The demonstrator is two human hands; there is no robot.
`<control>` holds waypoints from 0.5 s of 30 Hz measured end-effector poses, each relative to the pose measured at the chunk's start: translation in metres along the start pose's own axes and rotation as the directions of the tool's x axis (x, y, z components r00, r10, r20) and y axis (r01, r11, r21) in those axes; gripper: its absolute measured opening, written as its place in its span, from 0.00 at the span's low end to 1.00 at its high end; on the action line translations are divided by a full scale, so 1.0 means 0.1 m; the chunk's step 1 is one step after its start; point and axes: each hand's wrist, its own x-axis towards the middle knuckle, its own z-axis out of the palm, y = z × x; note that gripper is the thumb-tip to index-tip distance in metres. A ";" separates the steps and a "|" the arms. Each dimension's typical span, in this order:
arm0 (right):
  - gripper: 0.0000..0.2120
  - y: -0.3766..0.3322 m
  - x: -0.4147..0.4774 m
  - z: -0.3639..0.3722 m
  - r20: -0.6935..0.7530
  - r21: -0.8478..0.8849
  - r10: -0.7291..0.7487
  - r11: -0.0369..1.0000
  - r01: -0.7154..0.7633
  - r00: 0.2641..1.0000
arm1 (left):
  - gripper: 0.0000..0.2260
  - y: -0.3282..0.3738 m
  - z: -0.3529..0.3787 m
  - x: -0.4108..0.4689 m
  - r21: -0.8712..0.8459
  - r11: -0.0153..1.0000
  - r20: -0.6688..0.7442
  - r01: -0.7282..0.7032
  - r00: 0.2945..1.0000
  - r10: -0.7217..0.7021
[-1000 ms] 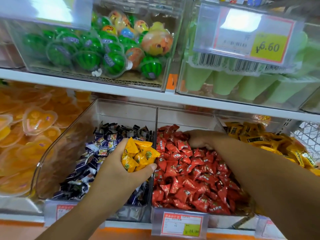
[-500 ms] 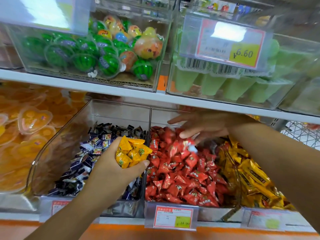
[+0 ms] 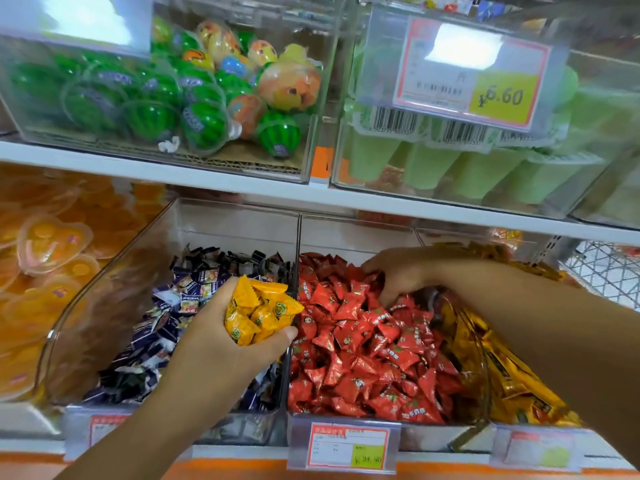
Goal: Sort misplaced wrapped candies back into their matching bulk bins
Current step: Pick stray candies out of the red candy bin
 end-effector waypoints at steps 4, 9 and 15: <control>0.27 0.16 -0.18 -0.10 -0.107 0.209 -0.065 0.974 0.086 0.992 | 0.21 0.00 0.00 0.00 -0.008 1.000 -0.004 -0.009 1.000 0.009; 0.25 0.13 -0.33 -0.12 -0.097 0.496 -0.015 0.866 0.061 0.995 | 0.22 0.00 0.00 -0.02 0.006 1.000 -0.007 -0.023 1.000 0.023; 0.08 -0.30 -0.36 -0.13 -0.464 0.167 -0.084 0.969 0.180 0.882 | 0.19 -0.06 -0.04 -0.04 0.035 0.999 0.005 0.018 1.000 -0.018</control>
